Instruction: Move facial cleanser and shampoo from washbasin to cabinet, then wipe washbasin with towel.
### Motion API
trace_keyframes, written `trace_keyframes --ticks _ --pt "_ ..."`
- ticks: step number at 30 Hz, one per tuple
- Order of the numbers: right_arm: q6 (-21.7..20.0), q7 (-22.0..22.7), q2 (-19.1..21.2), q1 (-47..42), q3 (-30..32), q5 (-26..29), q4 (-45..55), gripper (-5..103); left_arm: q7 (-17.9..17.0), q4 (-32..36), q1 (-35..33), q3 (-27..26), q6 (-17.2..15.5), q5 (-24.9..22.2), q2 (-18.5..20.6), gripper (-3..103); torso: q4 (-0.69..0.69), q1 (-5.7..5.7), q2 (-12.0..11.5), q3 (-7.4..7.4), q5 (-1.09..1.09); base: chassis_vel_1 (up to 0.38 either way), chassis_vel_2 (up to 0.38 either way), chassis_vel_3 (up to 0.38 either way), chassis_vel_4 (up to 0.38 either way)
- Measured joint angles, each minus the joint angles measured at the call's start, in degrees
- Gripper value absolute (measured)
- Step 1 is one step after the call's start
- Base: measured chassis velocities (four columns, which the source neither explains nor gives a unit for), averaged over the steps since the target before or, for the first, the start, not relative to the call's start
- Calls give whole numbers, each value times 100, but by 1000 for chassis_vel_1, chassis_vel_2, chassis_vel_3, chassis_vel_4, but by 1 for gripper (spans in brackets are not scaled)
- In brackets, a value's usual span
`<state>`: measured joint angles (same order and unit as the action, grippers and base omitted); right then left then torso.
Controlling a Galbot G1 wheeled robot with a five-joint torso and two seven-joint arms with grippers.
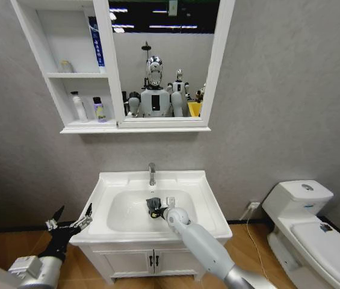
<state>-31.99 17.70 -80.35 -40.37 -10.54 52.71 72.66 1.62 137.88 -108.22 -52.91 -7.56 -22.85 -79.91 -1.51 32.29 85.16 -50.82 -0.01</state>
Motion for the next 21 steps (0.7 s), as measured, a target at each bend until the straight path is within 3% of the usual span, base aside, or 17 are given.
trace_keyframes --ticks 9,21 --pt "-187 -369 -172 81 -34 147 -272 4 0 0 0 0 0 0 0 100 0 0 1 0 0 0 0 0 0" --pt "-428 -411 -385 125 287 570 -721 4 0 0 0 0 0 0 0 100 0 0 1 0 1 0 0 0 0"
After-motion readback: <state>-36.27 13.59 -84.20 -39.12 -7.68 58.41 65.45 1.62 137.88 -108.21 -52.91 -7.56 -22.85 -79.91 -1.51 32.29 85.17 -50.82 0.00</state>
